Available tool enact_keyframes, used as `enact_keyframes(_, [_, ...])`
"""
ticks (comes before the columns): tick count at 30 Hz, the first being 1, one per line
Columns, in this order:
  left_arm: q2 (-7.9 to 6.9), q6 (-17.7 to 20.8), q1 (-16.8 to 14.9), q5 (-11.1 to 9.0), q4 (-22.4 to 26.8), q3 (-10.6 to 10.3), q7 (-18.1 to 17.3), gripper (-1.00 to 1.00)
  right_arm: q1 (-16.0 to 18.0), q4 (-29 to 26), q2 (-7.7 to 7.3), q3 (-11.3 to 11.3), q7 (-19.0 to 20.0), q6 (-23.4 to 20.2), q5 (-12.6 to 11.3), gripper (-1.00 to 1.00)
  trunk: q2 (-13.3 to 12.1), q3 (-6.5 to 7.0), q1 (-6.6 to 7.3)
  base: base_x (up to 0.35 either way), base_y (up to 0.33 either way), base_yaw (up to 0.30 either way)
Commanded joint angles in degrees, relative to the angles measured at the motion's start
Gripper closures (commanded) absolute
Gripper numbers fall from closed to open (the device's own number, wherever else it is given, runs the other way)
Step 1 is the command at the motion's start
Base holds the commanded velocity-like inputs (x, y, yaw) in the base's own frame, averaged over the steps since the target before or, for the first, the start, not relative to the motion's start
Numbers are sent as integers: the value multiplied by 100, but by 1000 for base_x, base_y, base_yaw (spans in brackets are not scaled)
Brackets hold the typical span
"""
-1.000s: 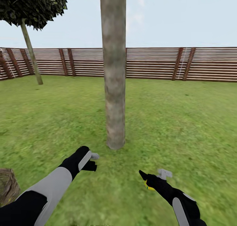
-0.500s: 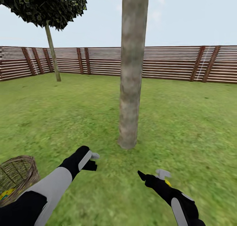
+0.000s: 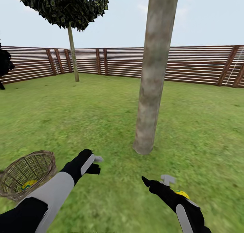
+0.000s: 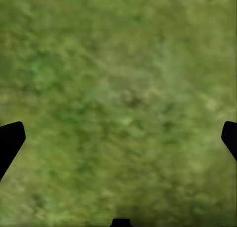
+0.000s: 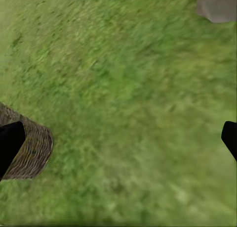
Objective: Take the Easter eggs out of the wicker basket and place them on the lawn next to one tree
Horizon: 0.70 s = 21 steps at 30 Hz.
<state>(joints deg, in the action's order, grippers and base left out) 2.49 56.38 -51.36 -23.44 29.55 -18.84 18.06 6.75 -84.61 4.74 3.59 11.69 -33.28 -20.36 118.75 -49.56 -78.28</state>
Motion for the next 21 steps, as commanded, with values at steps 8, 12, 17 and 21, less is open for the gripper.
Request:
enact_keyframes(8, [-18, 141, 13, -64, 1174, -11, 48, -100, 2, 4, 1, 19, 32, -38, -11, -100, 3, -28, 1, 0, 0, 276])
enact_keyframes(12, [-83, 235, 30, -63, 1945, -1, 48, -100, 2, 5, 1, 19, 34, -38, -11, -100, 3, -40, 1, 0, 0, 276])
enact_keyframes(17, [-191, 268, 139, -54, 2807, 32, 53, -100, 2, 6, 0, 19, 35, -38, -11, -100, 3, -54, 1, 0, 0, 276])
enact_keyframes(21, [-331, 274, 257, -52, 3342, 169, 56, -100, 2, 6, 0, 19, 35, -38, -11, -100, 3, -65, 1, 0, 0, 276])
